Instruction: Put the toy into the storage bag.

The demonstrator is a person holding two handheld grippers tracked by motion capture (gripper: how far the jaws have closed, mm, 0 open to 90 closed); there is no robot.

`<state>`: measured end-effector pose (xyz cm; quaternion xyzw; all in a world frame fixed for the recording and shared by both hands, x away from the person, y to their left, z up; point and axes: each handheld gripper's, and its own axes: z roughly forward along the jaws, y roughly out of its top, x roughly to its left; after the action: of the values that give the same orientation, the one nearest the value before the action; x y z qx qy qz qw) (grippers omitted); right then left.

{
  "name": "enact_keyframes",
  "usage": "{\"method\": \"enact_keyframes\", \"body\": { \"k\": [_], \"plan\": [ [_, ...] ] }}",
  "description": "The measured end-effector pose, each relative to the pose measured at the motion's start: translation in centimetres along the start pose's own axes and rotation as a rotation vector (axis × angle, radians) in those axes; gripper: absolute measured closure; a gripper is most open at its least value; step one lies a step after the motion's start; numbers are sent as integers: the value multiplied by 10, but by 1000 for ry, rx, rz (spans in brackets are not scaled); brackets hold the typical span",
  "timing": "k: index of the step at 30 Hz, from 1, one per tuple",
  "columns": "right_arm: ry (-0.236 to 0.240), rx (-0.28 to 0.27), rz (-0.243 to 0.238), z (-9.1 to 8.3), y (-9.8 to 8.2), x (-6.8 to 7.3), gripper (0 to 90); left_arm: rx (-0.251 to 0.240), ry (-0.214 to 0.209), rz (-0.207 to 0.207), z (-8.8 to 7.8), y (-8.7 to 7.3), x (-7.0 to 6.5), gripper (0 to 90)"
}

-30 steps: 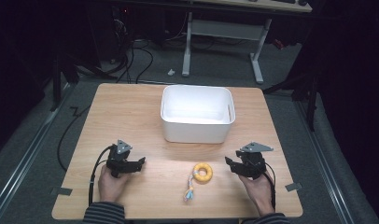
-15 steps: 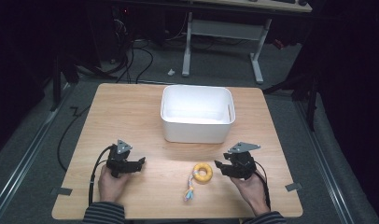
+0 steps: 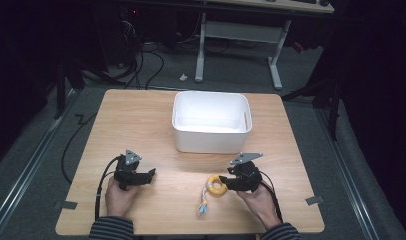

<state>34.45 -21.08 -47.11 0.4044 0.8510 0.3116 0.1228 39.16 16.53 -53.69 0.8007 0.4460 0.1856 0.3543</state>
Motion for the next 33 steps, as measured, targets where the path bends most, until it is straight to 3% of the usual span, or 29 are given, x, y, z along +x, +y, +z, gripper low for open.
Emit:
{"method": "enact_keyframes", "body": {
  "k": [14,26,33],
  "plan": [
    [-12,118,-3,26,2,-1,564,0,0,0,0,0,0,178],
    [-15,162,-6,35,4,2,579,0,0,0,0,0,0,179],
    [-23,195,-35,42,5,3,615,2,-1,0,0,0,0,180]
  ]
}}
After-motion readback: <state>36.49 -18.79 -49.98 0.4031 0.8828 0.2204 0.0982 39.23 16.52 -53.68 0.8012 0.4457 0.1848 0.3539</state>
